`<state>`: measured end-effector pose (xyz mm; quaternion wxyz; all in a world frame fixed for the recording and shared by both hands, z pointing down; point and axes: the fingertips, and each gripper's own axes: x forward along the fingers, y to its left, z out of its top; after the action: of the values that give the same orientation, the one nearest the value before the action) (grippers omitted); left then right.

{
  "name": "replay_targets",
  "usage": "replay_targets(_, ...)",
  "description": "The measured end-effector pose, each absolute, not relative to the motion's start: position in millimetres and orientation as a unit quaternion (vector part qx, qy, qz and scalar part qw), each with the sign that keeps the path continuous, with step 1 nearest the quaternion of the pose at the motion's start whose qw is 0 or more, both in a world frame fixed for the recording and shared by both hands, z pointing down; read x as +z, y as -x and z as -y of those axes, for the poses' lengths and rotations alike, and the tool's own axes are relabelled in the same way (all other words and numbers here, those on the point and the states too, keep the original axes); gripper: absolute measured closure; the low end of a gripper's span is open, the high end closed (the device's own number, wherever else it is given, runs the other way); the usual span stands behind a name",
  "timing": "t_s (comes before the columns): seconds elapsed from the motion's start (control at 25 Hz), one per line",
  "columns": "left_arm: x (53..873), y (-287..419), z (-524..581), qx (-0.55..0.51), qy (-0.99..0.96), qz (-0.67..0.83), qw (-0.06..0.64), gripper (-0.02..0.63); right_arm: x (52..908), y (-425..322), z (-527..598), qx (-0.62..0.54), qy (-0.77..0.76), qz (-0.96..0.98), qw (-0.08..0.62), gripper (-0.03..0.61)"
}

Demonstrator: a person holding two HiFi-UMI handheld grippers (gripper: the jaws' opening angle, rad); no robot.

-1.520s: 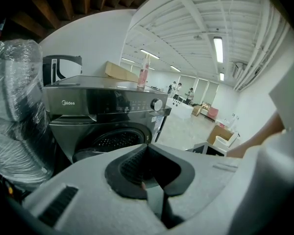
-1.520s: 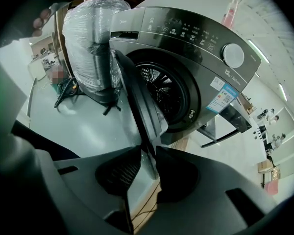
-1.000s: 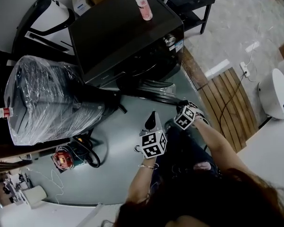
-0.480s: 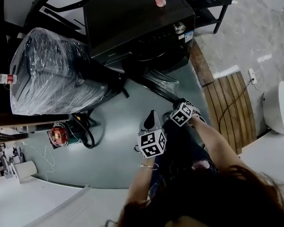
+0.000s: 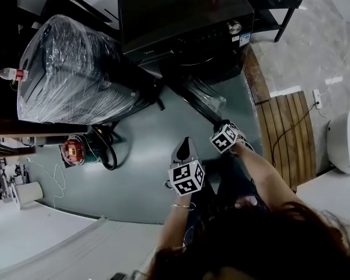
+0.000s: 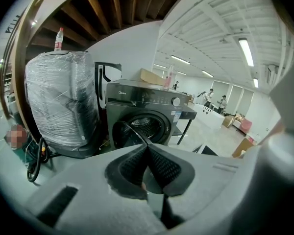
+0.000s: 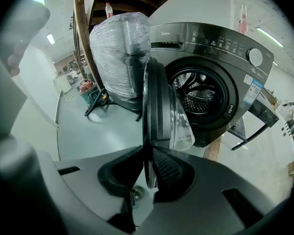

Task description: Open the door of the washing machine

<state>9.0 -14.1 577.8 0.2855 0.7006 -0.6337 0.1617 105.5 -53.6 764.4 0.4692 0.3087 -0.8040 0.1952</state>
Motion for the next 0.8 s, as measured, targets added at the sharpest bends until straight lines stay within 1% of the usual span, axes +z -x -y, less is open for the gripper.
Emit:
replay_targets(0.36,572,18,1,0.157,-0.708,0.628,0.284,0.6,766,-76,31,0.21,-0.321,0.798,0.465,0.52)
replay_targets(0.56,571,42,-7,0.156,-0.714,0.622,0.282,0.6,771,-54,12,0.224,-0.321,0.791,0.47,0.517)
replay_targets(0.8,574,69,-12,0.154,-0.714,0.62,0.287,0.6,767,-20,-2,0.24,-0.323,0.792,0.459,0.512)
